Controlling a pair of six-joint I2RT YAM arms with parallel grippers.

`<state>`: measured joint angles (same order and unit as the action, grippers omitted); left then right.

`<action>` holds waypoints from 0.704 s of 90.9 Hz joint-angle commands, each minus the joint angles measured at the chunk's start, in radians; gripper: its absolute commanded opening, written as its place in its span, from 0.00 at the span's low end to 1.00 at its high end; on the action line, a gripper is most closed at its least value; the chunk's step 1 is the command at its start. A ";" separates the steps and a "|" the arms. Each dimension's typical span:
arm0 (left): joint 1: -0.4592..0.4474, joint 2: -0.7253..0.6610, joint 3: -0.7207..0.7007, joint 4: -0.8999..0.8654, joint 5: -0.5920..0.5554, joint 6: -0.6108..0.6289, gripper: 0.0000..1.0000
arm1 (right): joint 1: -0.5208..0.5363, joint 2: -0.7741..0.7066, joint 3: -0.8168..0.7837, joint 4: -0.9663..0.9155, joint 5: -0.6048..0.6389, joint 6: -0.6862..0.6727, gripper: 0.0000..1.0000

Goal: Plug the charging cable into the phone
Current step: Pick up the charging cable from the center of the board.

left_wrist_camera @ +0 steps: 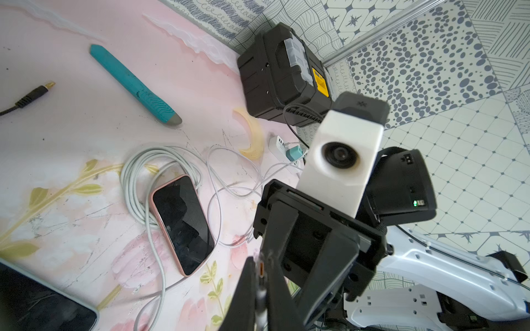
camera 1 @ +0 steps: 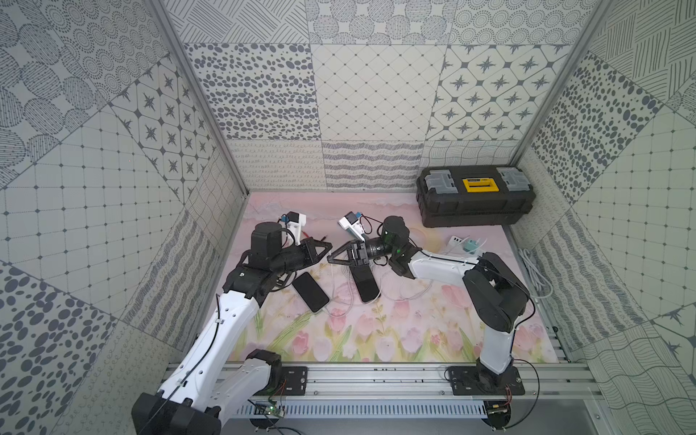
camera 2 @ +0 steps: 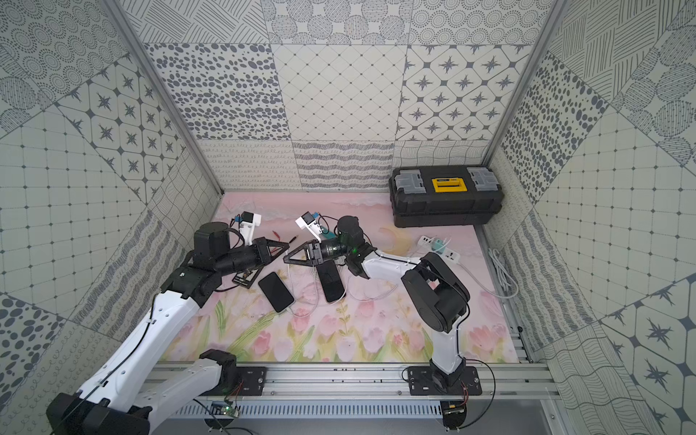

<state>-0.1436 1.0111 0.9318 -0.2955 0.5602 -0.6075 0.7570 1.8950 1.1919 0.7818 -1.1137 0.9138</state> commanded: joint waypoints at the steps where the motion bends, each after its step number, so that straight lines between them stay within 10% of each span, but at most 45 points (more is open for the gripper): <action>1: 0.003 -0.001 -0.001 0.040 0.050 0.027 0.00 | 0.001 0.020 0.016 0.033 0.004 0.000 0.20; 64: 0.003 -0.022 -0.038 0.052 0.094 0.044 0.00 | -0.019 0.025 0.038 0.019 0.025 0.014 0.09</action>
<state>-0.1436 0.9939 0.8993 -0.2821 0.5903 -0.5941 0.7441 1.9064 1.1988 0.7719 -1.1065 0.9279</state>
